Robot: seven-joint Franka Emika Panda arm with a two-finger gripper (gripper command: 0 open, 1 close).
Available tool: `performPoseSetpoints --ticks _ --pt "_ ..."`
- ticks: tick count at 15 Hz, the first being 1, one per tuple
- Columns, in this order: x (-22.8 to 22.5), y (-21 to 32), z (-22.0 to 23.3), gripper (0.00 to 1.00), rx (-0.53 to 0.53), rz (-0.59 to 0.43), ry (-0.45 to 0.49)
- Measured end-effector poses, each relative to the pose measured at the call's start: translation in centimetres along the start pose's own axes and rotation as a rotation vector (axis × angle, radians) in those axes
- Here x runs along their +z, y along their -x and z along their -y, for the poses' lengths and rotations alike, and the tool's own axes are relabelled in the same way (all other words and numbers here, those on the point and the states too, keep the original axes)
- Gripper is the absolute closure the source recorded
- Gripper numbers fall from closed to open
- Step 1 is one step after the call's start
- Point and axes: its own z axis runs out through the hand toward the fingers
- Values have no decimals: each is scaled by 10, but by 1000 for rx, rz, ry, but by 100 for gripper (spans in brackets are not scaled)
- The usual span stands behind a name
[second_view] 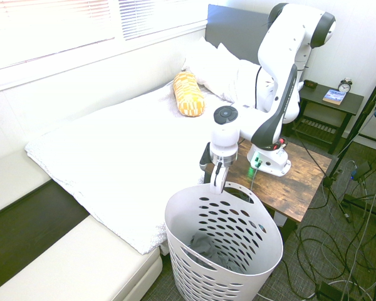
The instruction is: Put my clothes in the laundry bag
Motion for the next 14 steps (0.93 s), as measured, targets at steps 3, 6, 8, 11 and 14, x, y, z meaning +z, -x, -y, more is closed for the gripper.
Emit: performPoseSetpoints --ticks 3,6,8,11,14 --pt "-22 -88 47 0 70 -37 -57" --pt "-52 -233 82 0 181 -81 -83" --pt "-51 -320 81 0 250 -115 -66" --pt "-27 -463 37 0 356 -135 0" --pt "-6 -587 -33 0 457 -137 36"
